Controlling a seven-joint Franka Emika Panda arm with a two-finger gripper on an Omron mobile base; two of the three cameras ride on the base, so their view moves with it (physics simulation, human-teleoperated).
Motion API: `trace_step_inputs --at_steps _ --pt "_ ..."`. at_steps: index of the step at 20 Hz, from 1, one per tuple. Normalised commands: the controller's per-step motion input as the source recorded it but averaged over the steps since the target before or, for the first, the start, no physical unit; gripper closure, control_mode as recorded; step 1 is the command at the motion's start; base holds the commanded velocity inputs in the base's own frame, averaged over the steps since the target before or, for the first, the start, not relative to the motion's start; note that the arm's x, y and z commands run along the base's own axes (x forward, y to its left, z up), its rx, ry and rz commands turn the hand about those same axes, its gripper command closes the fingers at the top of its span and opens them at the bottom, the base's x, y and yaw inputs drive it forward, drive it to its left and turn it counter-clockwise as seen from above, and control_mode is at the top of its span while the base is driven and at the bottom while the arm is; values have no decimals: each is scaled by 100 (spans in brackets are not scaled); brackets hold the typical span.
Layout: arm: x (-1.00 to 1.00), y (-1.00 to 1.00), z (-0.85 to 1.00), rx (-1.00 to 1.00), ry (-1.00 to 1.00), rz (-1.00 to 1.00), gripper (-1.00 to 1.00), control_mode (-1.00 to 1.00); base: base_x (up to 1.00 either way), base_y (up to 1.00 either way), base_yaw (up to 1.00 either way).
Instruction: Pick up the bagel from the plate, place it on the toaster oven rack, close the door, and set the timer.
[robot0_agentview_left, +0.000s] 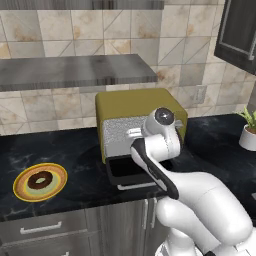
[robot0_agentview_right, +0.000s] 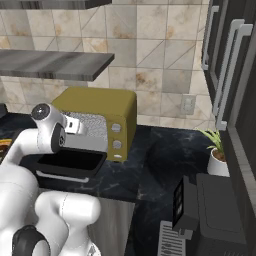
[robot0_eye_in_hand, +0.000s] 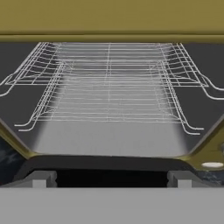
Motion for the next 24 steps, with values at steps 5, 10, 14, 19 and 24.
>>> trace_step_inputs --at_steps 5,10,14,19,24 --pt "25 0 -12 0 0 0 -100 -100 0 0 0" --pt "32 0 -5 0 0 0 -100 -100 0 0 0" --pt "25 0 -20 0 0 0 -100 -100 0 0 0" --pt "21 0 -30 0 0 0 -100 -100 0 0 0" --pt "25 0 -8 0 0 0 -100 -100 0 0 0"
